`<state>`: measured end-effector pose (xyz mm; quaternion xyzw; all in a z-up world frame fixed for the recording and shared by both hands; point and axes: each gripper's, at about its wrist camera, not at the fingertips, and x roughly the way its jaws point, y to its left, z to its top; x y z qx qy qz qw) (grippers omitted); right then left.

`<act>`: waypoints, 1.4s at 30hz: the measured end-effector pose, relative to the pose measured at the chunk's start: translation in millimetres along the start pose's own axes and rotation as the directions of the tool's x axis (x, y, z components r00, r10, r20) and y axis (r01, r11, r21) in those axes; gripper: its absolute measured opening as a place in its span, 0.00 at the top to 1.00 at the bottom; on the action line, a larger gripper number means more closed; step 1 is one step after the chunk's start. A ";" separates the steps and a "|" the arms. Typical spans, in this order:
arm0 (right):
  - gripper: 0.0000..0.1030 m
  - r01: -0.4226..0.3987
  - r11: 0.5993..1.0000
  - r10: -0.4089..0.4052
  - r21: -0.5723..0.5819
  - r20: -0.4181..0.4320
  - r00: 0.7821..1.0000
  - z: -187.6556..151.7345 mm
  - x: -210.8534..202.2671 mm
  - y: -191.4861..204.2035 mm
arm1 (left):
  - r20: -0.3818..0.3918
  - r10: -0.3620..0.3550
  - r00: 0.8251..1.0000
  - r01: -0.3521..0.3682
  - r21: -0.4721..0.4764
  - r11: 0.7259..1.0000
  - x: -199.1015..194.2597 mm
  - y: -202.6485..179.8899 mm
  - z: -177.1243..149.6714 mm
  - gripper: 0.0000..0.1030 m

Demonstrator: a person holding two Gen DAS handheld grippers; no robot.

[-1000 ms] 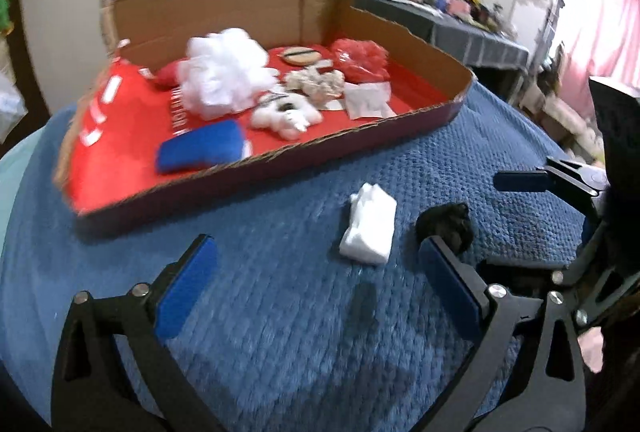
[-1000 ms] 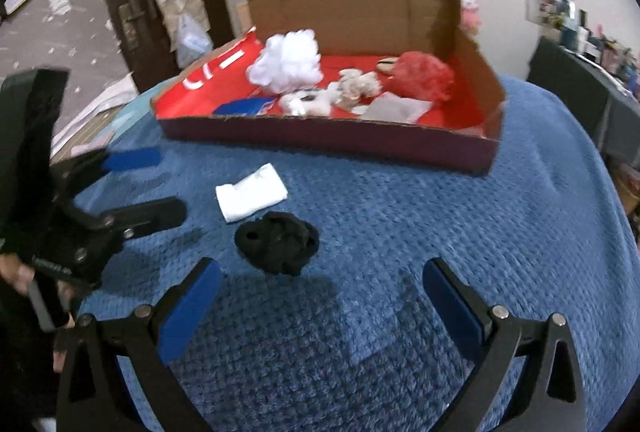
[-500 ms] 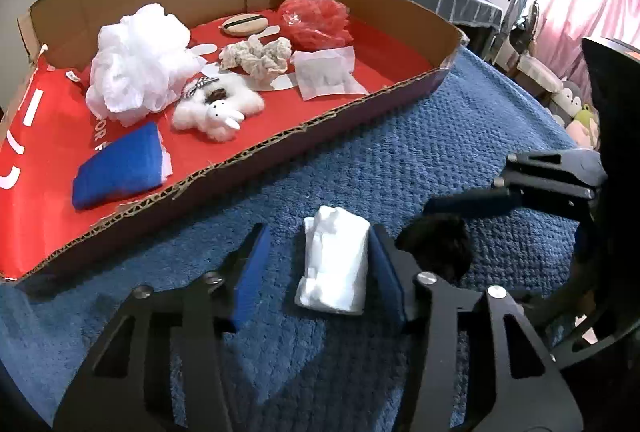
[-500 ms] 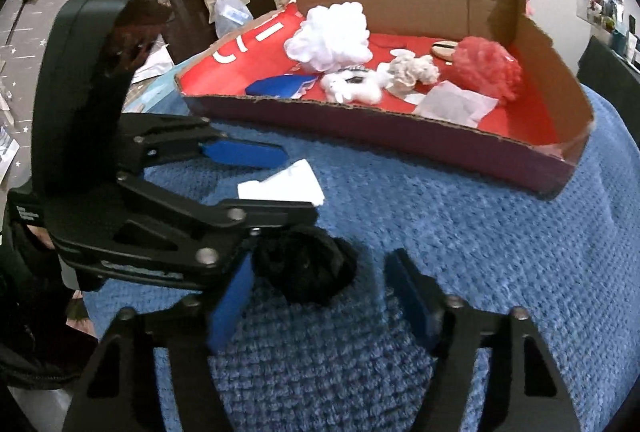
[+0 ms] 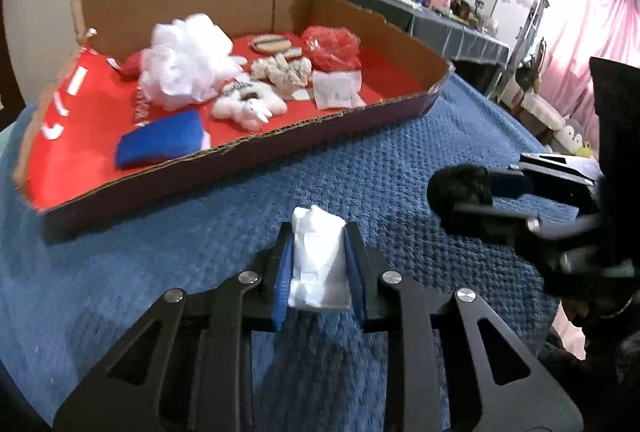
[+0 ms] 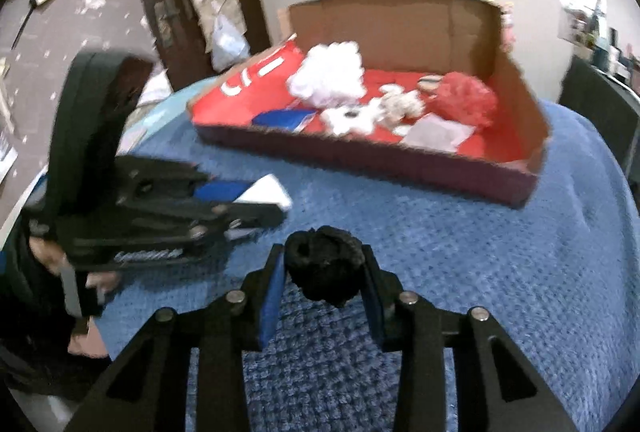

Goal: Organize soft objects
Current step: 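Carry the white cloth and black fluffy ball over the box with both tools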

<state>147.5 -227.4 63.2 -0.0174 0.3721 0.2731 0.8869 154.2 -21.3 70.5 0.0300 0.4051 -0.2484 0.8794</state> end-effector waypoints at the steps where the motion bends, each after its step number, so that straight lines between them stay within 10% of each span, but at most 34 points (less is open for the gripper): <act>1: 0.63 0.002 1.000 -0.002 0.007 0.012 1.000 1.0 -3.1 -0.2 | 0.013 0.002 1.000 -0.002 -0.003 1.000 -5.8 -0.3 -2.2 0.78; 24: 0.63 0.017 0.999 -0.019 0.035 0.077 0.997 6.7 -11.4 11.0 | 0.085 0.034 0.996 -0.032 -0.024 0.999 -39.6 10.0 -6.7 0.78; 42: 0.62 0.100 0.992 -0.101 0.073 0.001 0.995 89.2 7.9 -41.1 | -0.001 -0.138 0.990 0.138 0.069 0.988 14.0 -2.3 97.8 0.77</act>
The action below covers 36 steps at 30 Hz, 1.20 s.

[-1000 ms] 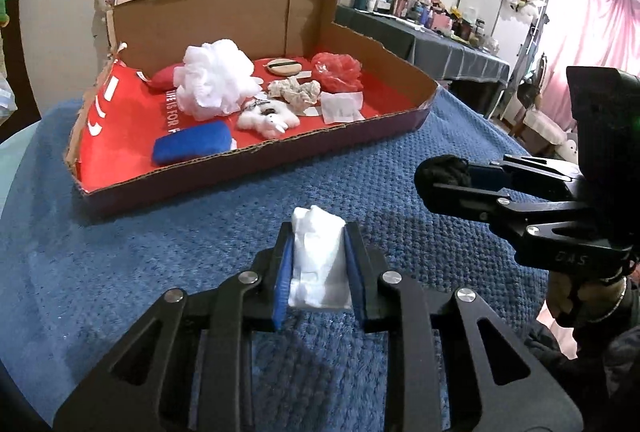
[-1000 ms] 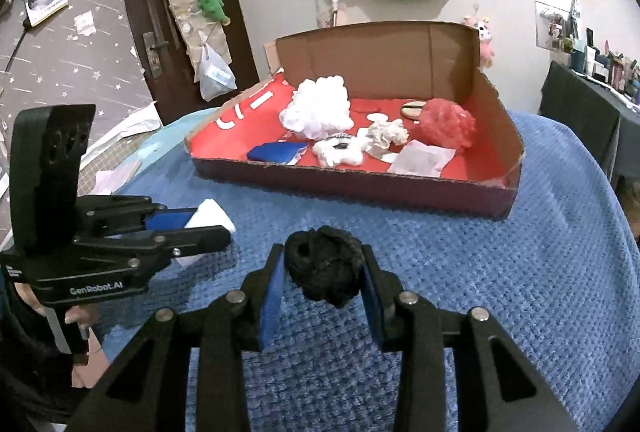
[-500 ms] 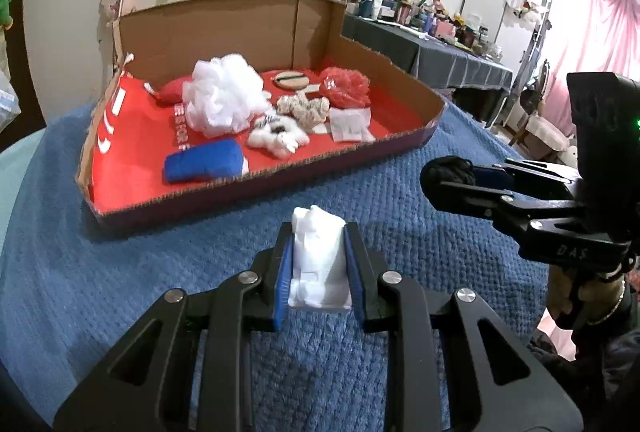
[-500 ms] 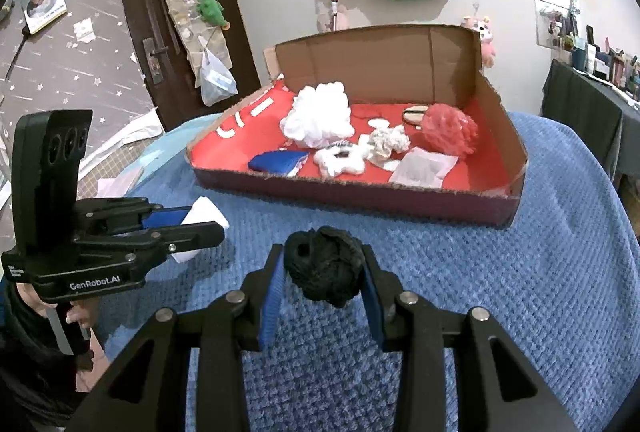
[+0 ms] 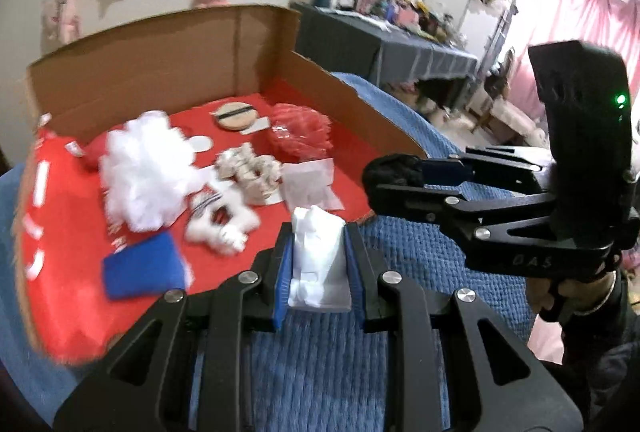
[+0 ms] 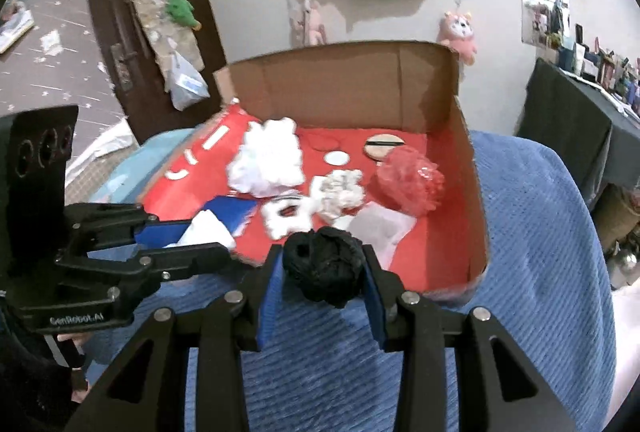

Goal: Organize soft objects
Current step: 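Carry the white cloth and black fluffy ball over the box with both tools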

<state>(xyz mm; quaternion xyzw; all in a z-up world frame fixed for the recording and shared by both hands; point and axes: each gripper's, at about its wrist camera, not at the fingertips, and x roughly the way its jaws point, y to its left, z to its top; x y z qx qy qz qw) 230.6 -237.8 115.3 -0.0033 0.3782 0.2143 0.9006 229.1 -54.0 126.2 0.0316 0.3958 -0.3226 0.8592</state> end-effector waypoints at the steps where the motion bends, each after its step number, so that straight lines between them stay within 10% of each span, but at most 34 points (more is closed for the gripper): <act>1: 0.62 0.002 1.000 -0.002 -0.001 -0.015 1.000 2.3 2.5 -2.9 | -0.021 -0.009 1.000 0.009 0.010 1.000 6.8 -0.4 4.1 0.77; 24: 0.61 0.066 0.986 -0.120 -0.151 -0.385 0.915 40.8 77.6 -18.7 | -0.238 0.019 0.971 -0.005 0.058 0.998 87.9 25.3 23.5 0.77; 36: 0.61 0.062 0.986 -0.122 -0.152 -0.431 0.894 33.8 94.2 -16.4 | -0.242 0.009 0.970 0.004 0.050 0.999 95.6 31.8 21.7 0.77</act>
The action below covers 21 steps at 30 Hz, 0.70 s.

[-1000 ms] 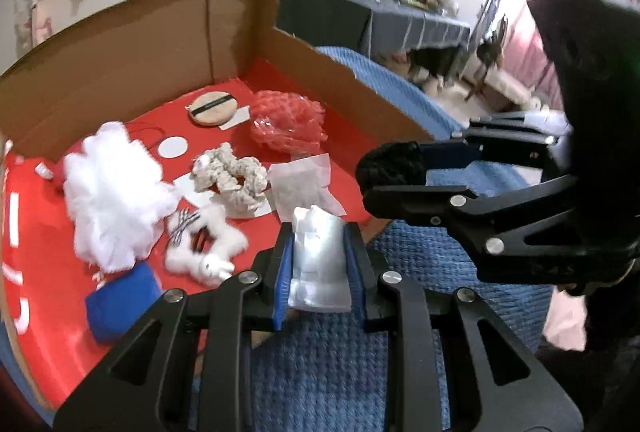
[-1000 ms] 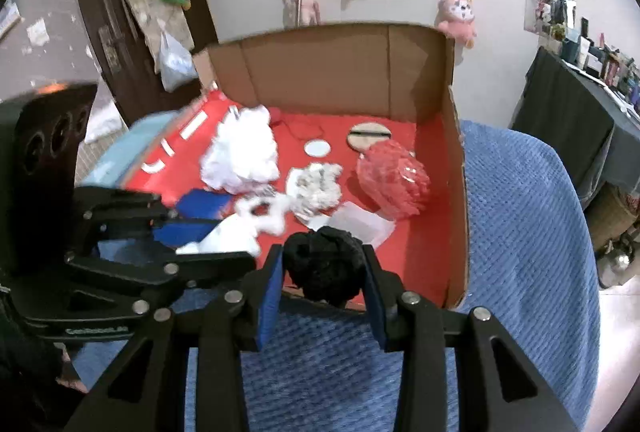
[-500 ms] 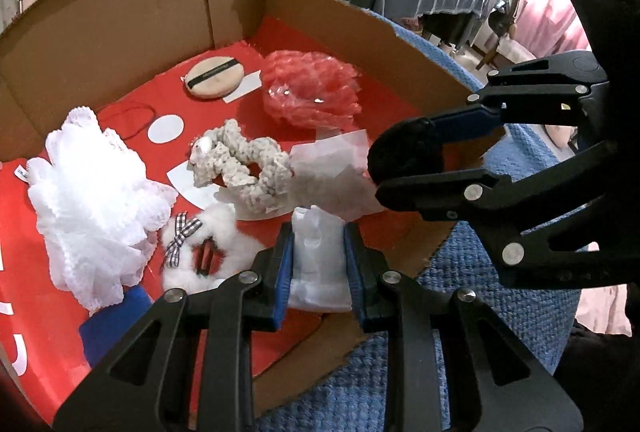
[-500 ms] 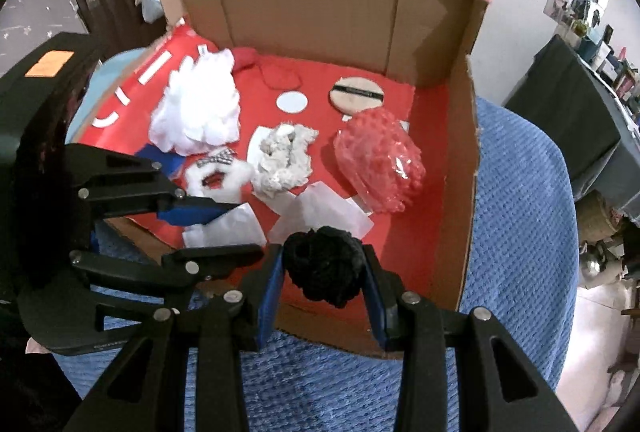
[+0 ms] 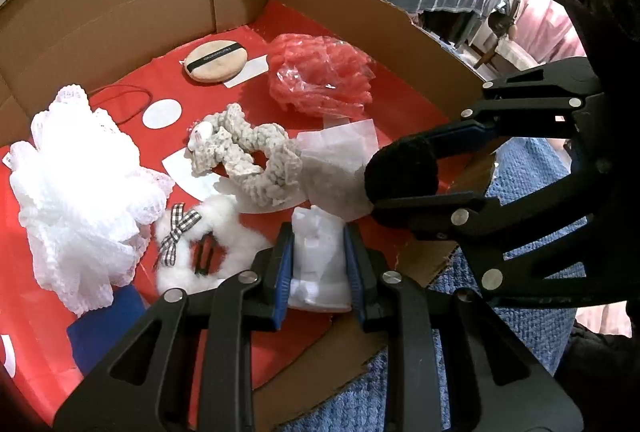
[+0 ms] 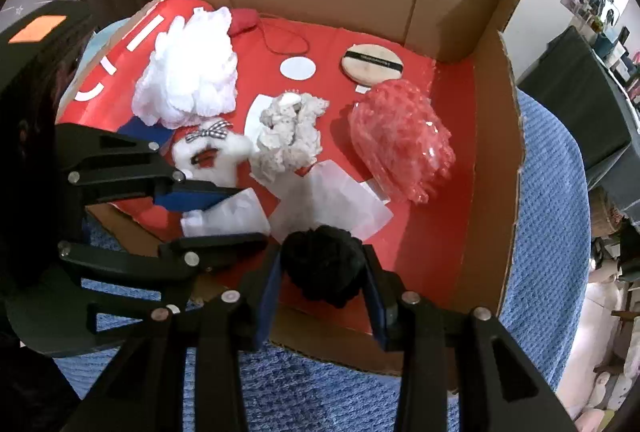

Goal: Organize soft objects
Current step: 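Open both tools to release the white cloth and black ball in the box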

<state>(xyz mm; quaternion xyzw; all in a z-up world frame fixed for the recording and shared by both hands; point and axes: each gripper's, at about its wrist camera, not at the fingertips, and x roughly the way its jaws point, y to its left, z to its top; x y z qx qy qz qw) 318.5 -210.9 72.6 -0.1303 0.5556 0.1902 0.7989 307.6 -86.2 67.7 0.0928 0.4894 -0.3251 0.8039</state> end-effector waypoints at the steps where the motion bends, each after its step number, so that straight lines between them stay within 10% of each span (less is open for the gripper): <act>1: 0.61 0.001 1.000 -0.001 0.000 -0.001 1.000 -0.3 0.4 -0.2 | 0.000 0.001 1.000 -0.001 0.000 1.000 -0.2 0.0 -0.3 0.77; 21: 0.51 -0.021 1.000 0.021 -0.013 0.003 1.000 -2.5 -4.3 1.6 | 0.005 0.037 0.999 -0.037 0.013 0.999 -1.7 -4.4 -2.0 0.75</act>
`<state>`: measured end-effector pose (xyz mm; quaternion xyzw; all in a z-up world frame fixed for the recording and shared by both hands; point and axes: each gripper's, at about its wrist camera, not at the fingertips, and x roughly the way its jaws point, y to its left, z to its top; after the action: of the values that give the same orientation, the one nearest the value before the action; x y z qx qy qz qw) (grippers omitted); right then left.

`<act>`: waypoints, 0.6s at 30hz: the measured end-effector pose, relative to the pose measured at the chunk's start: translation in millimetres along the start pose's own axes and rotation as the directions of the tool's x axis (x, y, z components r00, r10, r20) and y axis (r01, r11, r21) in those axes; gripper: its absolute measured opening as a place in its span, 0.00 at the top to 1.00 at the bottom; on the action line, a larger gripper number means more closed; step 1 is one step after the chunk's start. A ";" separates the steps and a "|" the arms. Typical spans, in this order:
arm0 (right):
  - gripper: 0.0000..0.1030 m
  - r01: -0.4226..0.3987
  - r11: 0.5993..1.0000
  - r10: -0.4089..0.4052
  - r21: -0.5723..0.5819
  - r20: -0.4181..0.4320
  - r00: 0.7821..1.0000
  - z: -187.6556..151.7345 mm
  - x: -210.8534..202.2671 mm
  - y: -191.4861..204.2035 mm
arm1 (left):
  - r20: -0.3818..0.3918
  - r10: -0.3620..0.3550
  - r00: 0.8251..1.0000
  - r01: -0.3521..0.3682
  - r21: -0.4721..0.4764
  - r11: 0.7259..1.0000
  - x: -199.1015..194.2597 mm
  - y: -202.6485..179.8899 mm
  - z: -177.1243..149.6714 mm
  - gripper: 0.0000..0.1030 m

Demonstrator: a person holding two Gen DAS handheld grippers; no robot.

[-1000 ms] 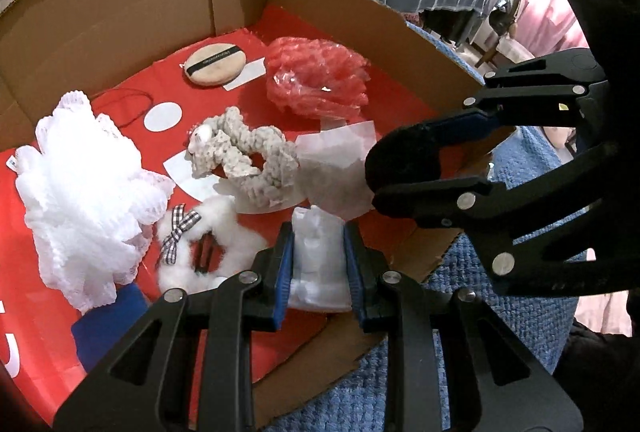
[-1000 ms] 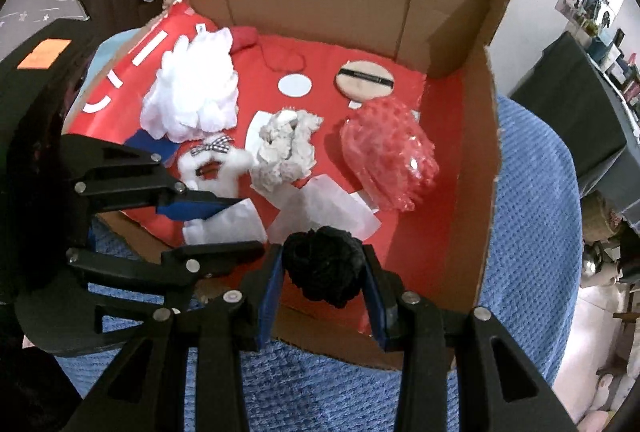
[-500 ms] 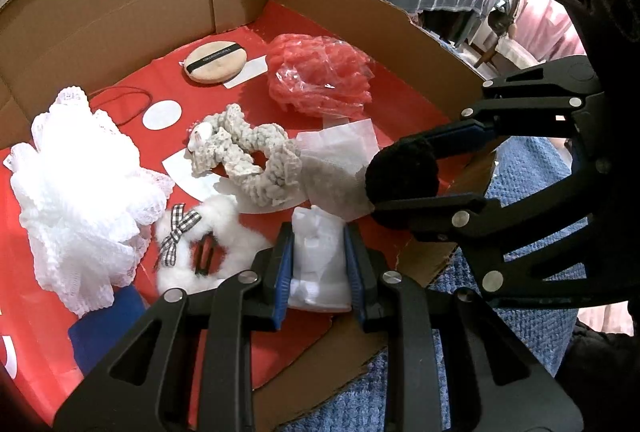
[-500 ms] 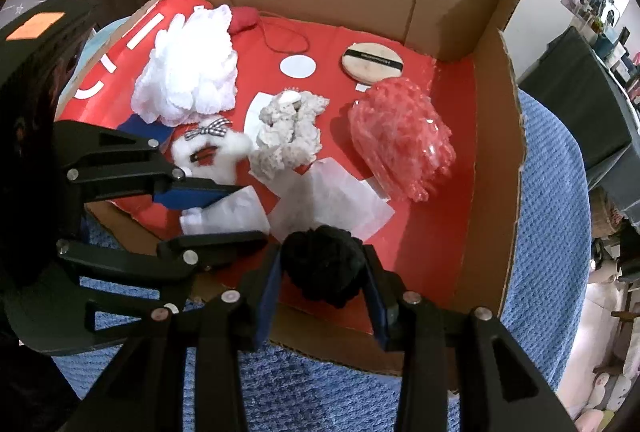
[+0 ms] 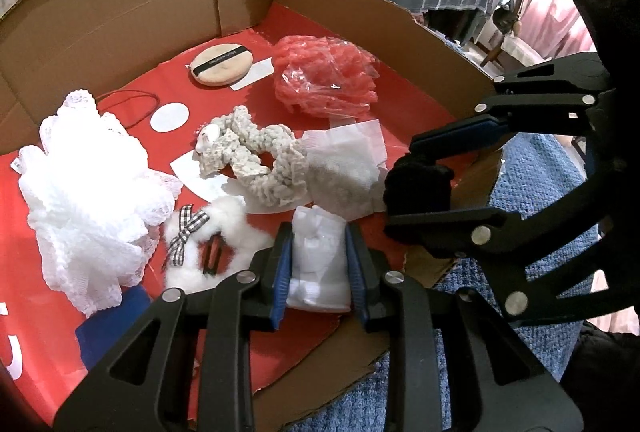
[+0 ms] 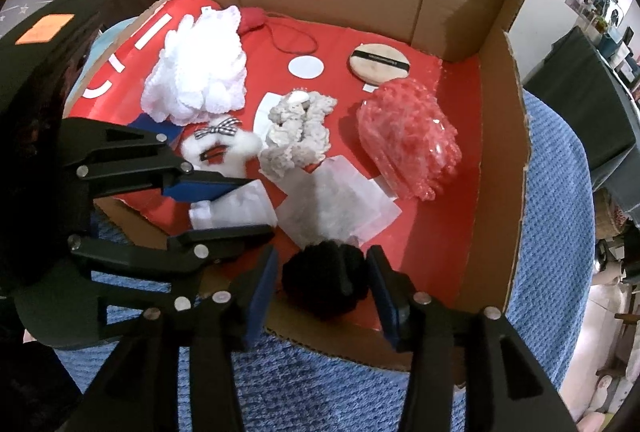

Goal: Organize soft objects
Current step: 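Open both tools to release the white cloth and black ball in the box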

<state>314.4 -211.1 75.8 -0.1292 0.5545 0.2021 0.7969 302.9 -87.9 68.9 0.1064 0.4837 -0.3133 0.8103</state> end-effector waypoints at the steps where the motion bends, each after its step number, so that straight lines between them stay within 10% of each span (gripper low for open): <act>1: 0.50 0.000 1.000 0.000 0.000 0.002 1.000 -0.3 -1.0 0.4 | 0.000 0.002 1.000 -0.002 0.000 1.000 0.1 0.1 -0.2 0.75; 9: 0.45 -0.007 1.000 0.006 0.016 0.025 1.000 -6.9 -14.7 0.8 | 0.041 0.020 0.999 -0.019 -0.023 1.000 -6.2 3.9 -0.7 0.41; 18: 0.38 -0.021 0.998 0.015 0.066 0.080 0.997 -17.4 -36.5 -8.1 | 0.088 0.016 0.996 -0.013 -0.032 0.999 -26.5 -5.3 -2.2 0.34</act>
<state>292.6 -232.3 103.7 -0.0894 0.5299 0.1957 0.8203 289.2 -80.3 91.0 0.0835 0.4515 -0.3043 0.8346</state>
